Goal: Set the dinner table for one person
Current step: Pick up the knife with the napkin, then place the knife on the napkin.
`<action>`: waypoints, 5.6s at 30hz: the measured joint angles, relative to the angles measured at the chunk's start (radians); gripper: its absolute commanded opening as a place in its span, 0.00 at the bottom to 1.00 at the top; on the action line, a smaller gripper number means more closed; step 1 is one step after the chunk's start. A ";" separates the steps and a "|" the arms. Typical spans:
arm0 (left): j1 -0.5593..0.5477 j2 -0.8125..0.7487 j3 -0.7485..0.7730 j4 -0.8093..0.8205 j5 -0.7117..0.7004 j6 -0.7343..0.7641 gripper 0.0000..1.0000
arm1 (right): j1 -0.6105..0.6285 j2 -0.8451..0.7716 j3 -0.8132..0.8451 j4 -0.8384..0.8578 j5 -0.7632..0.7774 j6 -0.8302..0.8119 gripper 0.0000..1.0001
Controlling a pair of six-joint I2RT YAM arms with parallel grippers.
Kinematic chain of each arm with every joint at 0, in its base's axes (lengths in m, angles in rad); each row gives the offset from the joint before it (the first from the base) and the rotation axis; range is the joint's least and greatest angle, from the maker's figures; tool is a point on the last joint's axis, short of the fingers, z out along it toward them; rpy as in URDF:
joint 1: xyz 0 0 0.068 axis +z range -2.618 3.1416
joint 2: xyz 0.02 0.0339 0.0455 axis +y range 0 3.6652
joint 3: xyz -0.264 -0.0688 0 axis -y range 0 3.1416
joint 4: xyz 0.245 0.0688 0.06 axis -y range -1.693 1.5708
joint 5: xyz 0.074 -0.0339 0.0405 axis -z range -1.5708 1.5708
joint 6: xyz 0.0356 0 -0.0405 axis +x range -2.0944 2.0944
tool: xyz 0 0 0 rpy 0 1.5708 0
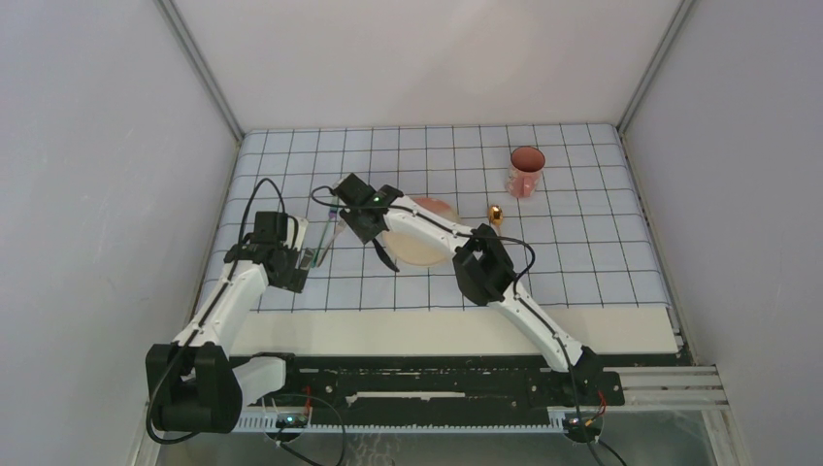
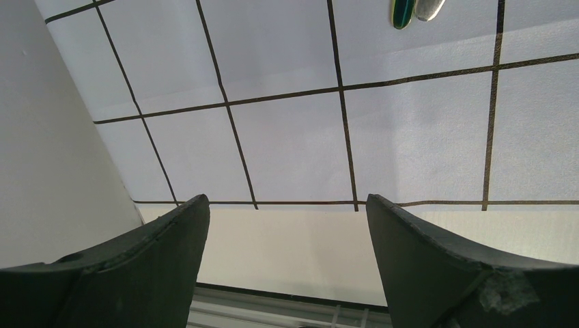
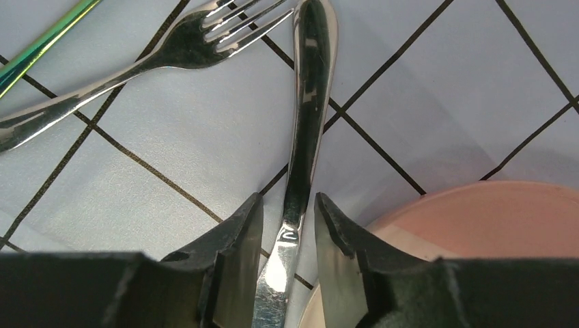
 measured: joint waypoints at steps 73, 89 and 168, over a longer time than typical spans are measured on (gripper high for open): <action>0.000 -0.039 0.000 -0.021 0.001 0.000 0.90 | 0.019 -0.069 -0.018 -0.081 0.038 -0.008 0.00; 0.000 -0.039 0.000 -0.022 0.005 0.000 0.90 | -0.056 -0.248 -0.167 -0.057 0.076 -0.014 0.00; 0.000 -0.061 0.003 -0.020 0.009 0.000 0.90 | -0.539 -0.854 -1.303 0.251 -0.060 -0.343 0.34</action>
